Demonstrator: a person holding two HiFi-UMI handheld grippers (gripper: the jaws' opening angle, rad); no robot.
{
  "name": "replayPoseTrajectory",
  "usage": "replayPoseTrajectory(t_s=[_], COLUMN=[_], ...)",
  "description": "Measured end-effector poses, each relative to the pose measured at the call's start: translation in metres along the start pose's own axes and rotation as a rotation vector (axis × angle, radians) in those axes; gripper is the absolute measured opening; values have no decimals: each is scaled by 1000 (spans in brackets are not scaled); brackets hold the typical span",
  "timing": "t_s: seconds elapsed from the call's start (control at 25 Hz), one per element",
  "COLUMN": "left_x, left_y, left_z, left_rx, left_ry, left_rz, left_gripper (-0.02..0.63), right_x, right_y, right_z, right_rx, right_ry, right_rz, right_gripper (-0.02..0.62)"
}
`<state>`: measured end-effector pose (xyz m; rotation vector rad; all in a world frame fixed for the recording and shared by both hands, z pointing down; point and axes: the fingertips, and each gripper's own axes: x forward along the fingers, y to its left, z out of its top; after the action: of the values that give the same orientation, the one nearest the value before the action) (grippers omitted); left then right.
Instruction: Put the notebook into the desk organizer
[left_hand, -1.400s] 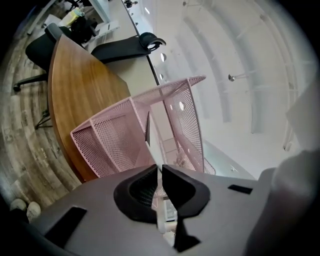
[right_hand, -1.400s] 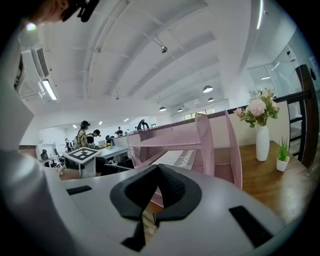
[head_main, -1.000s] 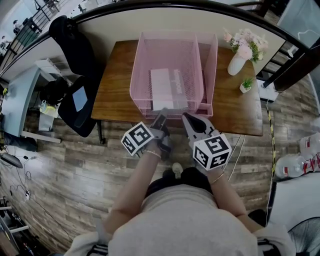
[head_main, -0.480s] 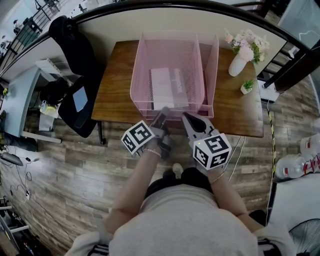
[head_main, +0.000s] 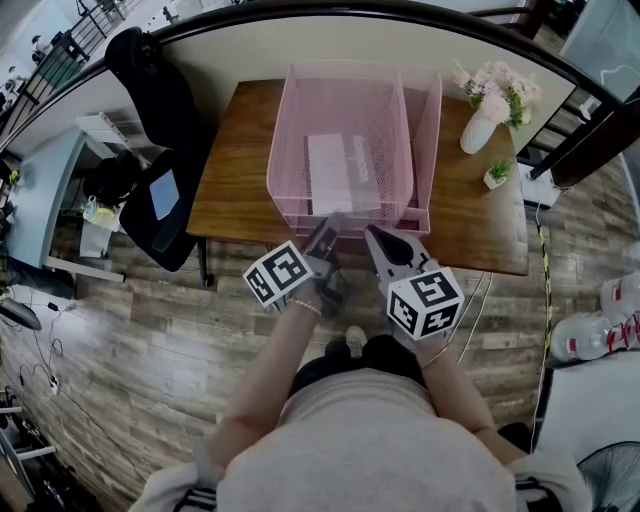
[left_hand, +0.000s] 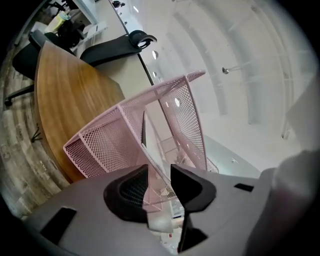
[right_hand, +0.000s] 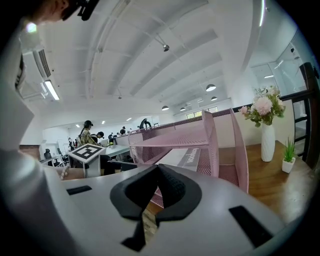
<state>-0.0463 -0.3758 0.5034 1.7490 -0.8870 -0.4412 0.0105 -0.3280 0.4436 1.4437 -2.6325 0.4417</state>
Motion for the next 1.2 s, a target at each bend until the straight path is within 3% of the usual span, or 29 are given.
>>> replayPoseTrajectory(t_s=[0.32,0.56,0.72,1.2], left_x=[-19,-34,-44,-67], left_y=[-18,-35,-52,-74], left_z=[-4,-2,0,-4], left_rx=[98,358,511,775], left_ry=[1,-3,-7,5], left_rz=[-29,3,1,33], left_gripper=[138,133,97,36], right_x=[-10,-18,-22,-31], right_y=[5,12,19,34], right_z=[4,8,15,25], right_rx=[-9,-25,-49,-101], right_ry=[-19,-30,-44,-63], right_rz=[-14,-17,-12,8], right_gripper=[12,12,12,12])
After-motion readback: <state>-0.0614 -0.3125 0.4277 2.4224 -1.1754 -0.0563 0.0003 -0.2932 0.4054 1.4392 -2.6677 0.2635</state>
